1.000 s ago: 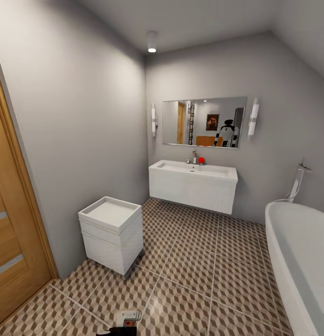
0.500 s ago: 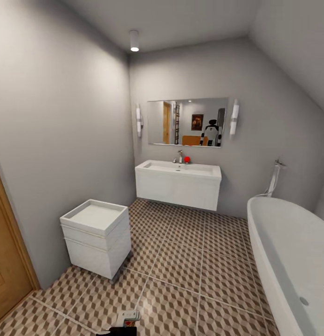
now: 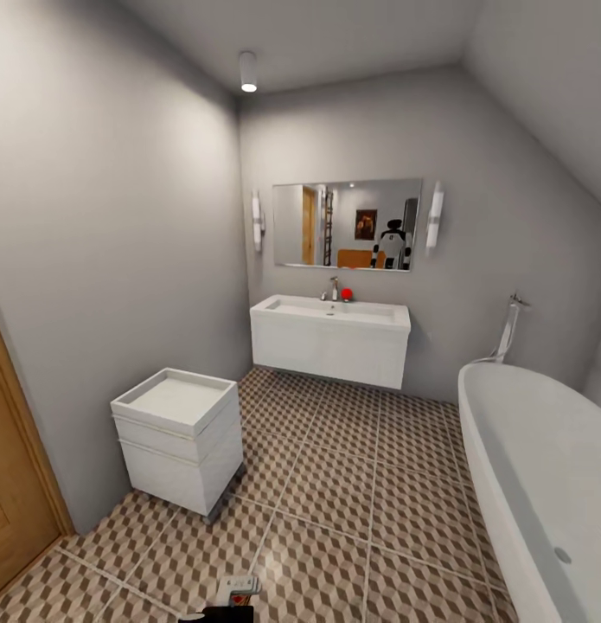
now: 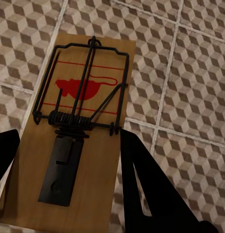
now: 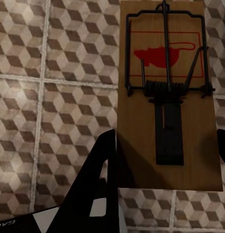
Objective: Take the four mousetraps from the cabinet in the bathroom and place them on the bathroom floor. Make sure all four end up on the same floor surface, and ensure that at least two of them are either under or directly next to the same bathroom sink.
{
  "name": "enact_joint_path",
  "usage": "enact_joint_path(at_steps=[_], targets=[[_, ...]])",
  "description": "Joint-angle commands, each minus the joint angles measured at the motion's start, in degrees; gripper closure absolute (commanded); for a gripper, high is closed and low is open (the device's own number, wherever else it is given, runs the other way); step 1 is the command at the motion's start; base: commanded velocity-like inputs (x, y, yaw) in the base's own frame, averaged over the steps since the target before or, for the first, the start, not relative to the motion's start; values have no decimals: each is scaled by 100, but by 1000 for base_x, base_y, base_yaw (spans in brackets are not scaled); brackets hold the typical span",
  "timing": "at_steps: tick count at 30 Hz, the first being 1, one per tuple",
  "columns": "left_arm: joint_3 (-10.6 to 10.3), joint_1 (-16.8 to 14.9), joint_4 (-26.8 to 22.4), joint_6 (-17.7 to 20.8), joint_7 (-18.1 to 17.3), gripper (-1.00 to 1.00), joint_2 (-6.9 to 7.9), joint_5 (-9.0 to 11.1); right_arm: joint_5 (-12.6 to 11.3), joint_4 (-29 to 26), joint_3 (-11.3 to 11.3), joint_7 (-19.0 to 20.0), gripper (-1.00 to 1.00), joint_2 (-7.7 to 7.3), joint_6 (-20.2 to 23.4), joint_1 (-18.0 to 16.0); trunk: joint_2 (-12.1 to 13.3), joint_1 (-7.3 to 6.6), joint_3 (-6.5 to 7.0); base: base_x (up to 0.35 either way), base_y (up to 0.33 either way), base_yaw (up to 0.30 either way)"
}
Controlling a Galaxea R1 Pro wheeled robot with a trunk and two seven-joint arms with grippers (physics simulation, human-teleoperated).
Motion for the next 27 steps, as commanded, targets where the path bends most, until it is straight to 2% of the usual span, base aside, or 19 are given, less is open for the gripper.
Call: enact_joint_path(at_steps=[1, 27], targets=[[-47, -6, 7, -11, -4, 100, -1, 37, -47, 14, -20, 3, 100, -1, -21, -9, -5, 0, -16, 0, 0, 0], [-47, -6, 7, -11, -4, 100, -1, 37, -56, 14, -20, 3, 100, -4, -33, -9, -5, 0, -254, 0, 0, 0]])
